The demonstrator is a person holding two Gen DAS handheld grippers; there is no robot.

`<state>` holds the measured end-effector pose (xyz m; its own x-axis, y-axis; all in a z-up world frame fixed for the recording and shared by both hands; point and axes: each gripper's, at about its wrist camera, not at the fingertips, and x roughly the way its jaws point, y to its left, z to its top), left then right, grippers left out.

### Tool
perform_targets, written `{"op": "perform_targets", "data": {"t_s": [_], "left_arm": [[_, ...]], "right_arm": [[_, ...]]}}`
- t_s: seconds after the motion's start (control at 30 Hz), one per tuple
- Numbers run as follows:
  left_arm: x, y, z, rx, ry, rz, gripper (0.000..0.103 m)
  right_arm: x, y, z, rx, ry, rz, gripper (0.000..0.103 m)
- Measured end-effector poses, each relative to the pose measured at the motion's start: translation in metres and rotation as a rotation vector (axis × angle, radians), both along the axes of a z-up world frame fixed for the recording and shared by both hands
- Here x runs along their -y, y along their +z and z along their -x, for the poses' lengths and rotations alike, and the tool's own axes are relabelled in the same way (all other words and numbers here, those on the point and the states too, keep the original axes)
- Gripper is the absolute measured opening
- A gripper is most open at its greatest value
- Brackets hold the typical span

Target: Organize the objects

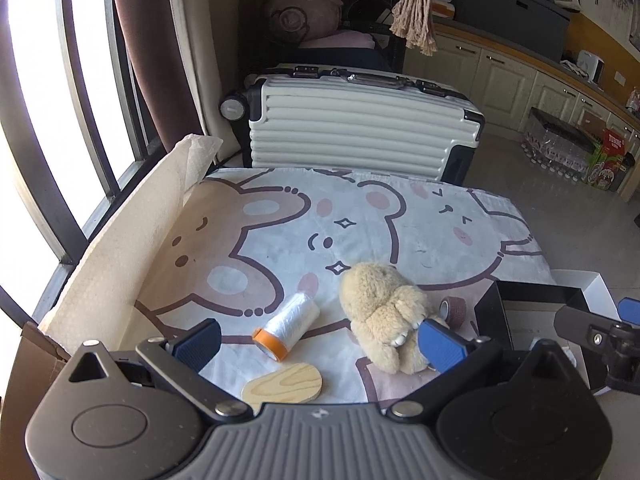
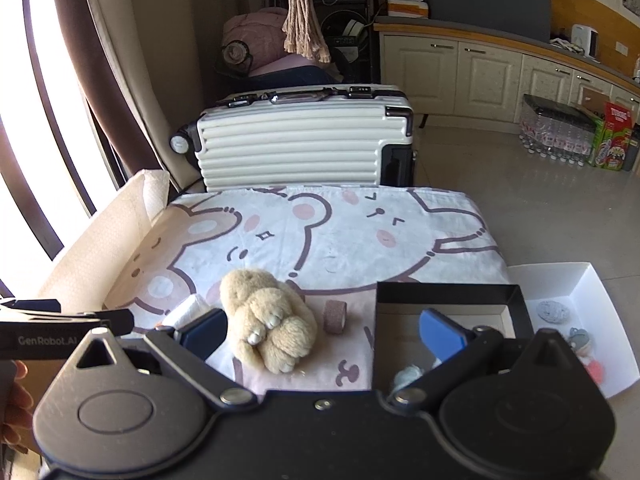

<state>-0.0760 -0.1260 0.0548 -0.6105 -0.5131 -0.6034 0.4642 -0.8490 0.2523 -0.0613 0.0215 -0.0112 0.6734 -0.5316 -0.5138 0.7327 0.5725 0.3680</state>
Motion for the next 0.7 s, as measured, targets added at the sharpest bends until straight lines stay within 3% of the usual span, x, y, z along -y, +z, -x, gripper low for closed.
{"op": "perform_targets", "data": {"t_s": [0.43,0.7], "left_arm": [[0.017,0.013,0.038,0.016,0.055,0.064,0.103],[0.035,0.014,0.046,0.013,0.136,0.043,0.103]], "right_arm": [[0.049,0.019,-0.03,-0.019,-0.051,-0.006,0.103],[0.071,0.03,-0.054,-0.021,-0.125,-0.061,0.103]]}}
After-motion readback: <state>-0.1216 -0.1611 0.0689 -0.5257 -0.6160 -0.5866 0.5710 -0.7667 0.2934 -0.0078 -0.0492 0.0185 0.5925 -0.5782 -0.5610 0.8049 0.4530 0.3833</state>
